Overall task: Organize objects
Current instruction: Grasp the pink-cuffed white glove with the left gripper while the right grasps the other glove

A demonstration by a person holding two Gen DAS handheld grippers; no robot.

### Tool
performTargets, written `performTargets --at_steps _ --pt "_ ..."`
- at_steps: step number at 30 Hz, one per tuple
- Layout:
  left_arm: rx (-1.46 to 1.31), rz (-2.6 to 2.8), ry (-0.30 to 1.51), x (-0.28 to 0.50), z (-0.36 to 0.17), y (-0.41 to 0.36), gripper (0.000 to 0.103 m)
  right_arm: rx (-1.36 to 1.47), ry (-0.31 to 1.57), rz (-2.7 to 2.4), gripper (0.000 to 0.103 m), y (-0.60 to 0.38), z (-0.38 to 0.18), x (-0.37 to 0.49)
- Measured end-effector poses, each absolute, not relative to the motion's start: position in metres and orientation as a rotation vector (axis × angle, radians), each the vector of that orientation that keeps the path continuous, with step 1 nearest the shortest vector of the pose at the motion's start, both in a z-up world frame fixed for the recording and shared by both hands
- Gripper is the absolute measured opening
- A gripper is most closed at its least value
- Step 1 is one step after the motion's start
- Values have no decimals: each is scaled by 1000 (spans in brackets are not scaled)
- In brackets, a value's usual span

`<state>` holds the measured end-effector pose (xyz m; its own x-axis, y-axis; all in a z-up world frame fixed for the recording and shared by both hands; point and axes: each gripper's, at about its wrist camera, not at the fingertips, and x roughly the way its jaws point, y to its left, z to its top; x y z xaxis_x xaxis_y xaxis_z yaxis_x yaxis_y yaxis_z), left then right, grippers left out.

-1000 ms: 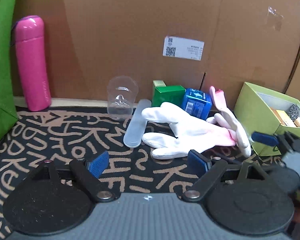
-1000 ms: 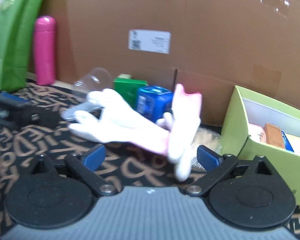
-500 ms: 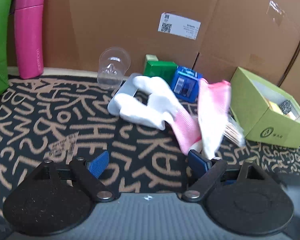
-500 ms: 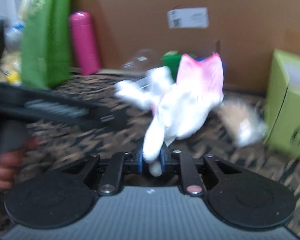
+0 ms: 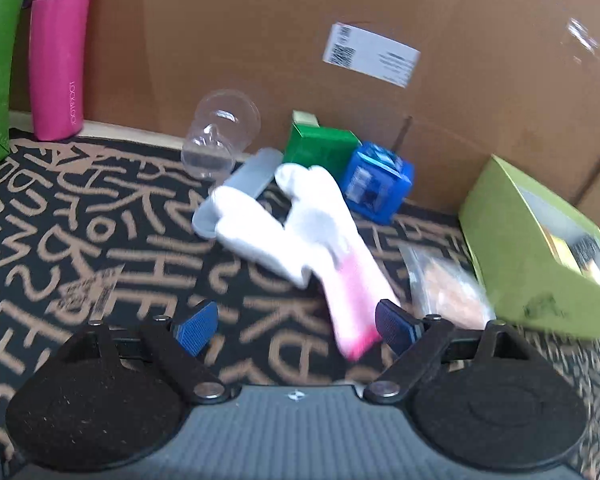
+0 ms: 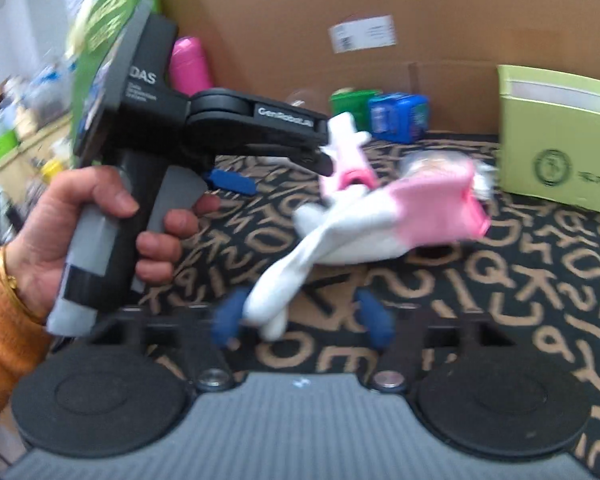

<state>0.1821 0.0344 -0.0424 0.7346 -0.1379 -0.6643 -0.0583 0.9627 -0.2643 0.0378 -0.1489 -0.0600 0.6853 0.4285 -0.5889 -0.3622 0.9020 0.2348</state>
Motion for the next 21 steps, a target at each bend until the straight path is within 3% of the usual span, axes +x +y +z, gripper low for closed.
performTargets --at_steps 6,7,8,9,12,13,14,17,21 --pt "-194 -30 728 224 -51 17 88 125 676 377 85 -157 -54 46" --pt "-160 -41 721 225 -52 15 76 122 675 366 86 -157 -53 48" --pt "-131 -53 710 221 -52 15 54 124 673 352 86 -157 -52 49" --pt "-108 -76 708 216 -52 16 39 136 671 341 86 -158 -53 51" --pt "-133 -173 722 196 -50 30 20 217 668 327 84 -162 -55 59" --pt "-155 -194 735 188 -49 36 20 228 663 325 74 -162 -57 61" --pt "-175 -216 749 180 -49 41 19 225 655 320 54 -162 -58 64" --pt "-183 -280 776 147 -46 50 19 229 666 305 21 -165 -64 67" --pt "-156 -327 786 105 -44 55 20 184 650 282 18 -169 -62 52"
